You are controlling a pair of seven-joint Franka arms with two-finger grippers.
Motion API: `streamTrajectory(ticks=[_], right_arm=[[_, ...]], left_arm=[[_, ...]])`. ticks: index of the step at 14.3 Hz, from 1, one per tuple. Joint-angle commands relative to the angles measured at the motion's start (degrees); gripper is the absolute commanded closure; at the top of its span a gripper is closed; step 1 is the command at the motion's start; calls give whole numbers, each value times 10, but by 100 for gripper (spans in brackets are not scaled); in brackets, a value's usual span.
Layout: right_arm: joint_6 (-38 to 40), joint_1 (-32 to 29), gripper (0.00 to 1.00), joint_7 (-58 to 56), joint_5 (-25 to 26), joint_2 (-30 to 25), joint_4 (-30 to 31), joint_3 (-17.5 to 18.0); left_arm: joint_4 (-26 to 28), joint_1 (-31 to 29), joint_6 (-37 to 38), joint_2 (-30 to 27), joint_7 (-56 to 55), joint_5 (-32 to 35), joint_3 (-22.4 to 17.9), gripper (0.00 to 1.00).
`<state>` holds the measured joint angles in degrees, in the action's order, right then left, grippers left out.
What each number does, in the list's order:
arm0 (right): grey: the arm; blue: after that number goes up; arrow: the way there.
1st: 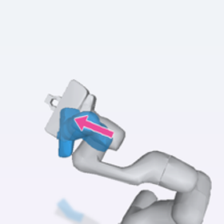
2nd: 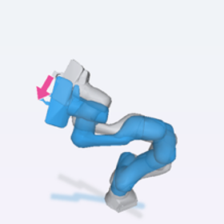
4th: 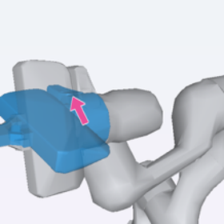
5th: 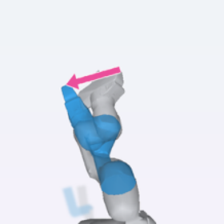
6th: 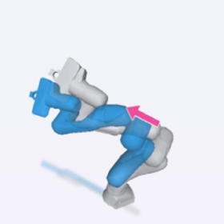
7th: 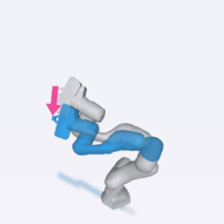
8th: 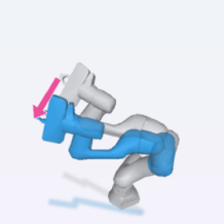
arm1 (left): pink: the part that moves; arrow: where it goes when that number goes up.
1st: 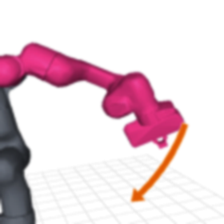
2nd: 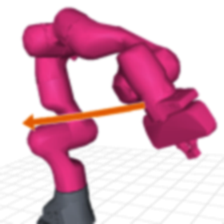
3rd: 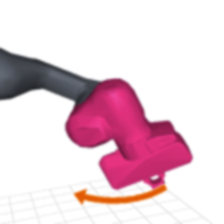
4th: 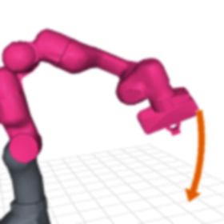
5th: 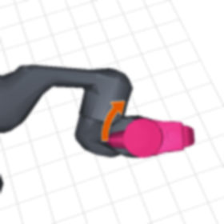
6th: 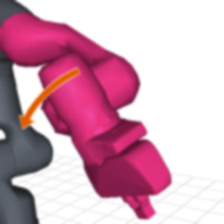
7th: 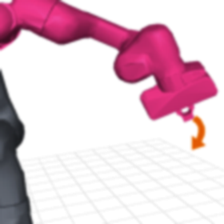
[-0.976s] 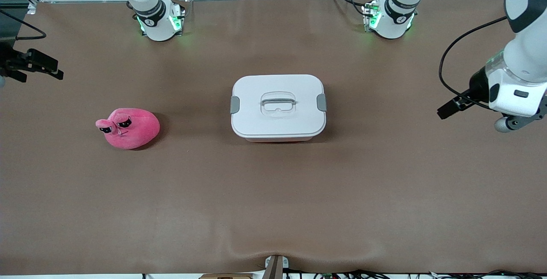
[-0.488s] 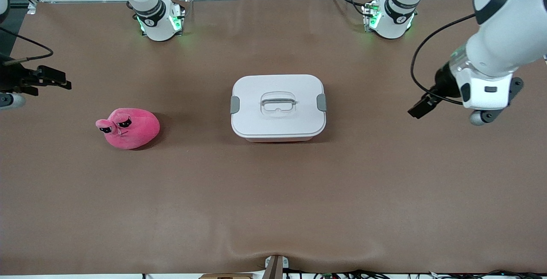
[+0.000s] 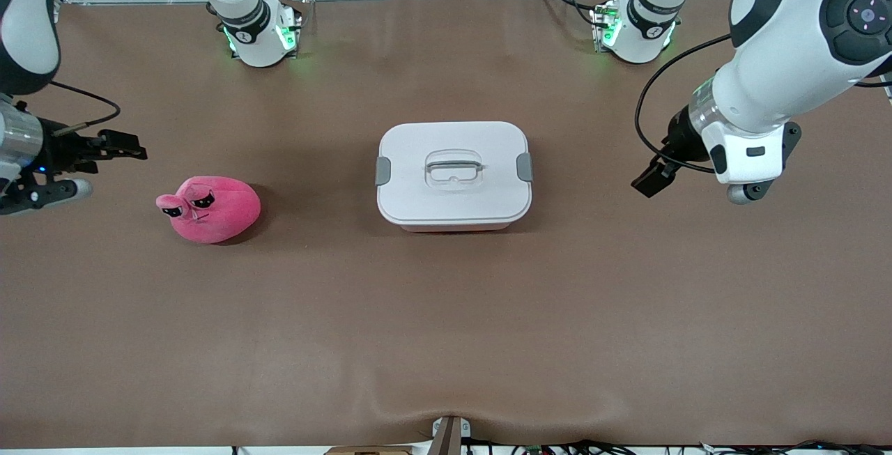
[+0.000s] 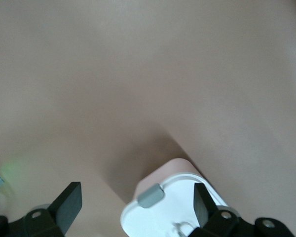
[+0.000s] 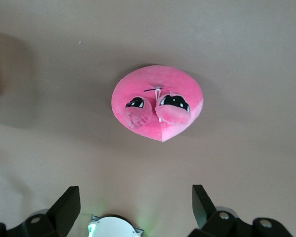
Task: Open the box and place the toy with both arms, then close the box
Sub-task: 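Move the left gripper to the lid handle while the right gripper reaches the toy, then grasp the lid handle with the left gripper while the right grasps the toy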
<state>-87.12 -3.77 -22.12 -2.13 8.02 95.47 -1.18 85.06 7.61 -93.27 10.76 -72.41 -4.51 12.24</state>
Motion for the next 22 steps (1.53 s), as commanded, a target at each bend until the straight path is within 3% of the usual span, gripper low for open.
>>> streamTrajectory(ticks=[1, 6, 9, 11, 18, 22], right_arm=[[-42, 2, 0, -69, -4, -13, 51, -1], [-109, 31, 0, -122, -2, -29, 121, 0], [-141, 39, 0, -146, 3, -34, 158, 0], [-175, 45, 0, -193, 18, -32, 168, 0], [-287, 51, 0, -253, 28, -34, 247, 0], [-292, 49, 0, -263, 28, -34, 258, 0]], left_arm=[[-14, 21, -24, 23, -56, -5, 8, 0], [-14, 79, -66, 56, -224, 4, 7, 0], [-15, 136, -67, 77, -336, 58, 8, 0], [-16, 156, -67, 94, -402, 59, 8, 0], [-17, 212, -117, 145, -536, 57, 9, 0], [-17, 231, -155, 167, -617, 57, 9, 0]])
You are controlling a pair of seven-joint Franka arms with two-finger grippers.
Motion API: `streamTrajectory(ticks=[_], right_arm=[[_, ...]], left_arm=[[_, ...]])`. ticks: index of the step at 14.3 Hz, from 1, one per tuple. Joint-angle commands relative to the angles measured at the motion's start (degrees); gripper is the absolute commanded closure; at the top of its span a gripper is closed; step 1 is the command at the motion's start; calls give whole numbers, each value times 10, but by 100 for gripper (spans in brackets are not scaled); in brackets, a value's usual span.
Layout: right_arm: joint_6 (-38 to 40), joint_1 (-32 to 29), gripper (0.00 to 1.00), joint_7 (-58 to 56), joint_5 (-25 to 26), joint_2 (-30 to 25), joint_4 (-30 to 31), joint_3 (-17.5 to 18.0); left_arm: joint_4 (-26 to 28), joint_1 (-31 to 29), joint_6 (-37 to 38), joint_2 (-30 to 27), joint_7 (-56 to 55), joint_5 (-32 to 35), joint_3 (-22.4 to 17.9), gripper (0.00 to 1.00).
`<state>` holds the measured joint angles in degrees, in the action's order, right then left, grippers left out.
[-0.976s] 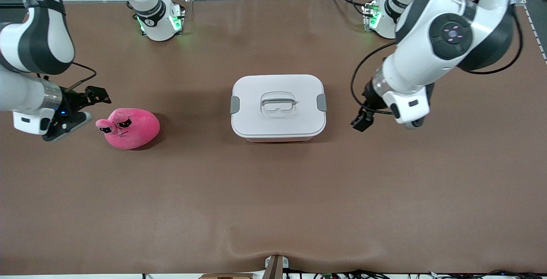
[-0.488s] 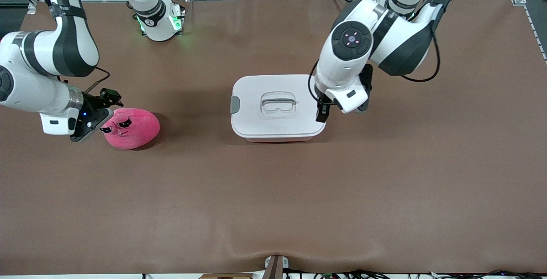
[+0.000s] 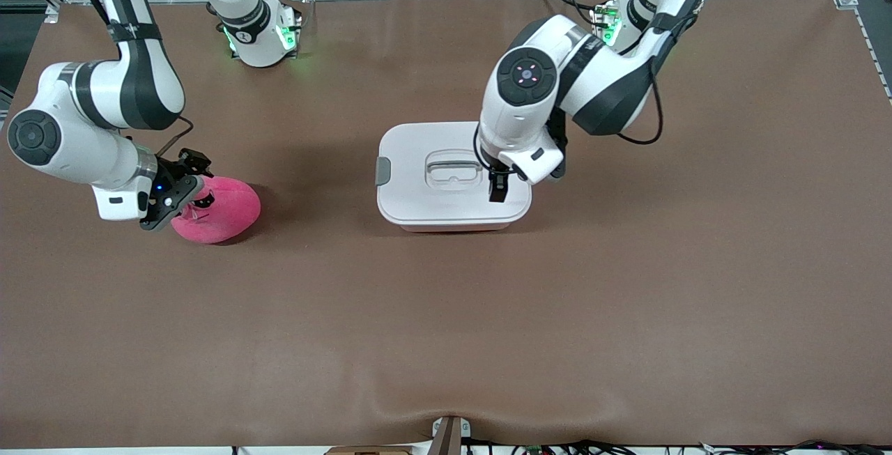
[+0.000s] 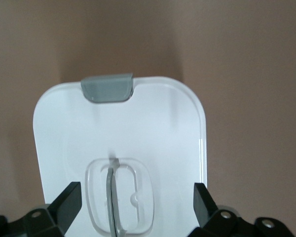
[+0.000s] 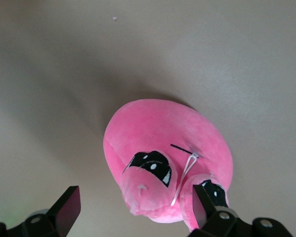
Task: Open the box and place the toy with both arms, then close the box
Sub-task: 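Grasp the lid handle with the left gripper while the right grasps the toy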
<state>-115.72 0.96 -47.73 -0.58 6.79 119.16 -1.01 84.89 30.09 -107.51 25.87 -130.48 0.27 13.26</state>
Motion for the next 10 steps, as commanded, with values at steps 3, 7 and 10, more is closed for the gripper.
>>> streamTrajectory(ticks=[3, 7, 10], right_arm=[[-6, 3, 0, -8, 13, -22, 34, 0], [-28, -1, 0, -16, 13, -17, 36, -1], [-42, -1, 0, -17, 13, -17, 46, -1]], left_arm=[[-15, 26, -16, 33, -50, 10, -2, 0], [-15, 44, -36, 51, -84, 13, -3, 0], [-15, 59, -47, 60, -97, 14, -4, 0]])
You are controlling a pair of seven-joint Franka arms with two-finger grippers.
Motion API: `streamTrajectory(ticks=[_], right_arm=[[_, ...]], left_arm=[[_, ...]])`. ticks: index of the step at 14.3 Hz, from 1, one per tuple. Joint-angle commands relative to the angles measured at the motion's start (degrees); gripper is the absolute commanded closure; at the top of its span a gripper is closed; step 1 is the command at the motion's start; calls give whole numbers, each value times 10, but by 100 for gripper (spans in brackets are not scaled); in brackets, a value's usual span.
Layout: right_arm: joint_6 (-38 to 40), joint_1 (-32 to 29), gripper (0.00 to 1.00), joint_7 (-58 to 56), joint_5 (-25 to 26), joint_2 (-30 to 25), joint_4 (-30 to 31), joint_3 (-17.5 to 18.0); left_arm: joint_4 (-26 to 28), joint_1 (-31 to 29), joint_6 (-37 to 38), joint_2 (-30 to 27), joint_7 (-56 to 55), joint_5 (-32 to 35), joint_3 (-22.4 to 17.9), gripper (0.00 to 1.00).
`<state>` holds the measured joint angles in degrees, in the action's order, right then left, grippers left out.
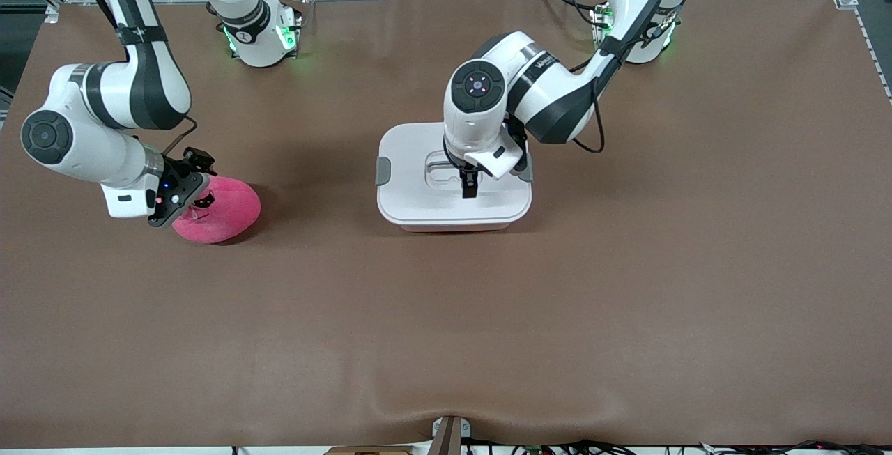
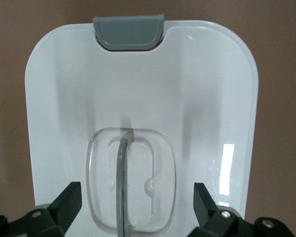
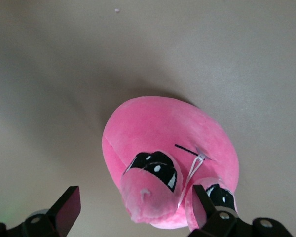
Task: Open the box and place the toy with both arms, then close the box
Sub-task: 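Grasp the lid handle with the left gripper while the right grasps the toy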
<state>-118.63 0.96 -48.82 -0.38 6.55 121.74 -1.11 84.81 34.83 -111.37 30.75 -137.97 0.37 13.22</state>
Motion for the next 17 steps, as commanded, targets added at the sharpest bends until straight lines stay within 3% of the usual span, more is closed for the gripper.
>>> streamTrajectory(ticks=[1, 8, 9, 10, 12, 14, 16, 17], right_arm=[[-18, -1, 0, -6, 11, -14, 25, 0], [-35, -2, 0, -6, 11, -14, 41, 0], [-33, -2, 0, -7, 11, -14, 41, 0], [-32, -1, 9, -16, 11, -13, 39, -1], [-34, -3, 13, -42, 12, -10, 38, -2], [-35, -3, 13, -51, 13, -9, 36, -2], [-35, -3, 15, -53, 16, -7, 35, -3], [-35, -5, 21, -53, 20, -7, 35, -3]], left_arm=[[-14, 14, -18, 17, -35, 13, -4, 0], [-11, 36, -24, 26, -49, 54, -2, 2], [-11, 36, -30, 26, -49, 54, -2, 10], [-9, 36, -31, 26, -49, 54, -2, 15], [-6, 35, -31, 26, -49, 53, -2, 40], [0, 35, -31, 25, -49, 54, -2, 43], [4, 35, -31, 24, -49, 53, -2, 60], [4, 35, -30, 23, -50, 53, -2, 65]])
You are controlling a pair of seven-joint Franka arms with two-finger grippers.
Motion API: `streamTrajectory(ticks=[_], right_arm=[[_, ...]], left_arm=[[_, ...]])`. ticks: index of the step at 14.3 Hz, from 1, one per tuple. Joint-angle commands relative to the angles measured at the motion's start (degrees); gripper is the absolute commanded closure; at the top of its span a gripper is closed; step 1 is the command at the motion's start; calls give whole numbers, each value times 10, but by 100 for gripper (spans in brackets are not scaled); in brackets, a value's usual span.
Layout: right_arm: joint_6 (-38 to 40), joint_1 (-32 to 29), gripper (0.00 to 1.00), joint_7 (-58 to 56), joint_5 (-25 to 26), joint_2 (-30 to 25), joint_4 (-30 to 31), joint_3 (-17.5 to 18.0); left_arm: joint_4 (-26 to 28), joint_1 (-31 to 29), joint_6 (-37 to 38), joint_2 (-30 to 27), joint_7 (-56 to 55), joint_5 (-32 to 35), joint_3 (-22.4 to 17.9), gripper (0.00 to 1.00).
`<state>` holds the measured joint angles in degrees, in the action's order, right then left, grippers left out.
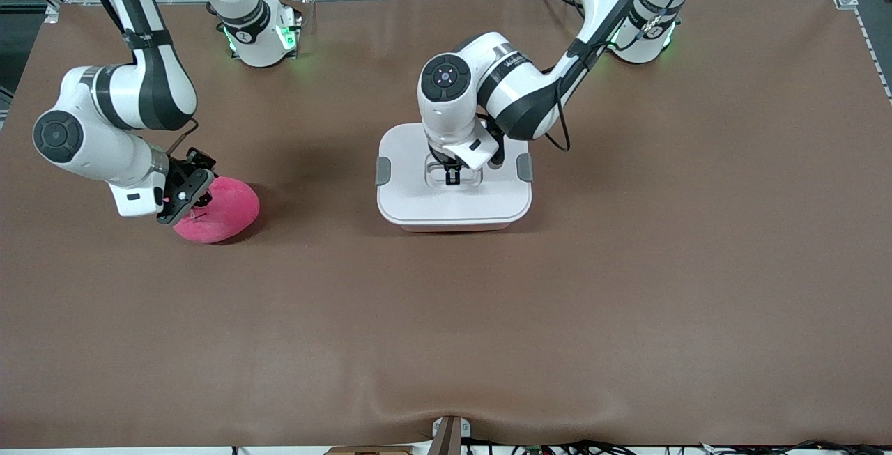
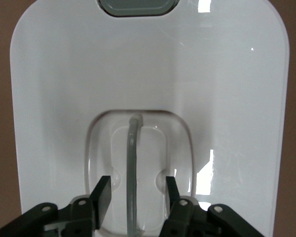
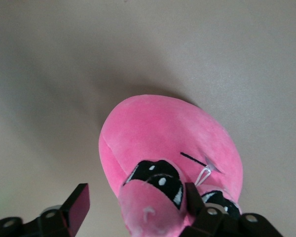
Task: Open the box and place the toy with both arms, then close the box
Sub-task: 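Grasp the lid handle with the left gripper while the right grasps the toy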
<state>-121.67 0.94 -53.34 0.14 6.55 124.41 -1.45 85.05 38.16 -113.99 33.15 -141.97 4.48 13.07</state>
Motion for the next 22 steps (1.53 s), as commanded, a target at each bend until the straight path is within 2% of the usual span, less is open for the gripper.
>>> streamTrajectory(ticks=[1, 4, 6, 7, 8, 10, 11, 15, 19, 22], right_arm=[[-6, -5, 24, -8, 19, -6, 8, 0], [-8, -8, 31, -9, 29, -1, 7, 1], [-17, -12, 39, -12, 32, 1, 8, 1], [-18, -13, 47, -19, 32, 6, 7, 0], [-20, -15, 57, -21, 32, 7, 7, 1], [-20, -16, 92, -21, 33, 7, 7, 0], [-21, -15, 100, -22, 33, 7, 7, 1], [-17, -12, 100, -27, 38, 5, -1, 1], [-2, 1, 100, -71, 56, 4, -41, 3], [40, 21, 100, -72, 64, 3, -79, 3]], left_arm=[[0, 1, -4, -1, -16, 11, -1, 71], [-1, 1, -4, -5, -26, 11, -1, 73], [-1, -1, -3, -6, -26, 9, 0, 73], [-1, -1, -3, -6, -25, 10, 0, 73], [-1, 0, -3, -6, -25, 9, 0, 75], [-1, 0, -3, -5, -25, 10, 0, 93], [-1, 0, -2, -6, -25, 9, 0, 100], [-1, 0, -1, -7, -25, 10, 0, 100], [-2, 0, 3, -10, -23, 11, 0, 100], [-4, 0, 3, -19, -24, 10, -1, 100]])
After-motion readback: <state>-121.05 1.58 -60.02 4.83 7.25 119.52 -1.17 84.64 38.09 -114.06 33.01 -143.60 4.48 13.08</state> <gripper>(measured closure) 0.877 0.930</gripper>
